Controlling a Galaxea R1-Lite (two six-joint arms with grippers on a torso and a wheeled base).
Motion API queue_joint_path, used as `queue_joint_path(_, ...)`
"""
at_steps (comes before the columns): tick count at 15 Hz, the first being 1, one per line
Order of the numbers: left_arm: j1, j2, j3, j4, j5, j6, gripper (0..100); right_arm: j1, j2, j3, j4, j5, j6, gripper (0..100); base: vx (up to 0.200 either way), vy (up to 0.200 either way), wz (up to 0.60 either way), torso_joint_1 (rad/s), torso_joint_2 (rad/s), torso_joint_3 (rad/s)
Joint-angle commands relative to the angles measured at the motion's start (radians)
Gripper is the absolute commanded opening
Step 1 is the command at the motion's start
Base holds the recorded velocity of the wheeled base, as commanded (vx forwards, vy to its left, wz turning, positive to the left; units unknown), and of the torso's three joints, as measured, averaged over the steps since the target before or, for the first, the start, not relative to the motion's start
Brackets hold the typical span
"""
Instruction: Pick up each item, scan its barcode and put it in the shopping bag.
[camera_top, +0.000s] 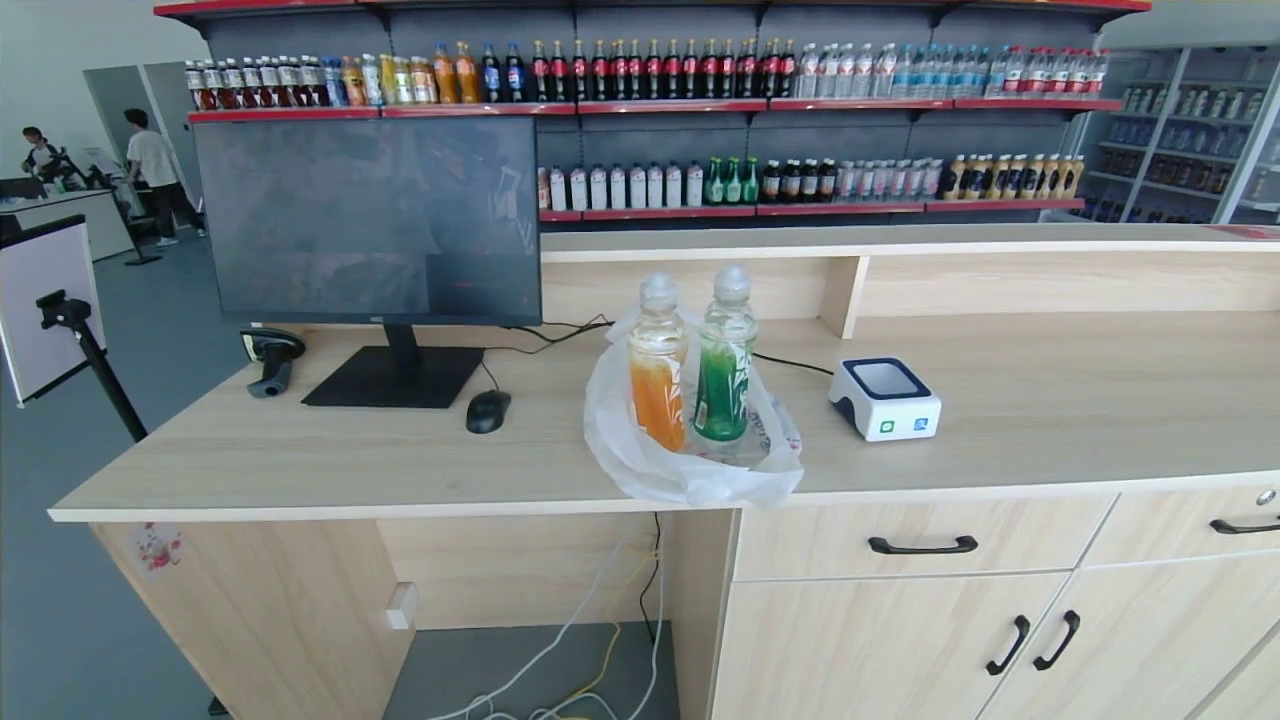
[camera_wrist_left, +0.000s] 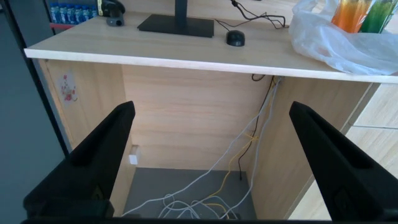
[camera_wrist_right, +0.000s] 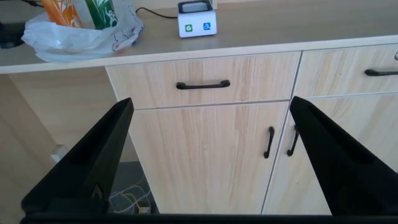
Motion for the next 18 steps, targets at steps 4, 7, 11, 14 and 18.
queue_joint_path(4,0.001,0.0,0.0,-0.001,0.0,0.0,100,0.0,0.002,0.0,0.0,0.0,0.001,100,0.0,-0.15,0.0,0.002,0.0,-0.001)
queue_joint_path(7,0.001,0.0,0.0,-0.001,0.0,0.0,100,0.0,0.002,0.0,0.0,0.0,0.001,100,0.0,-0.2,0.0,0.009,0.01,0.002)
queue_joint_path(11,0.001,0.0,0.0,-0.001,0.0,0.0,100,0.0,0.002,0.0,0.0,0.0,0.001,100,0.0,-0.2,0.0,-0.002,0.0,0.001)
queue_joint_path(14,0.001,0.0,0.0,-0.001,0.0,0.0,100,0.0,0.002,0.0,0.0,0.0,0.001,100,0.0,-0.2,0.0,-0.001,0.0,0.004)
queue_joint_path(18,0.001,0.0,0.0,-0.001,0.0,-0.002,100,0.0,0.002,0.0,0.0,0.0,0.003,100,0.0,0.0,0.0,0.0,0.0,0.0)
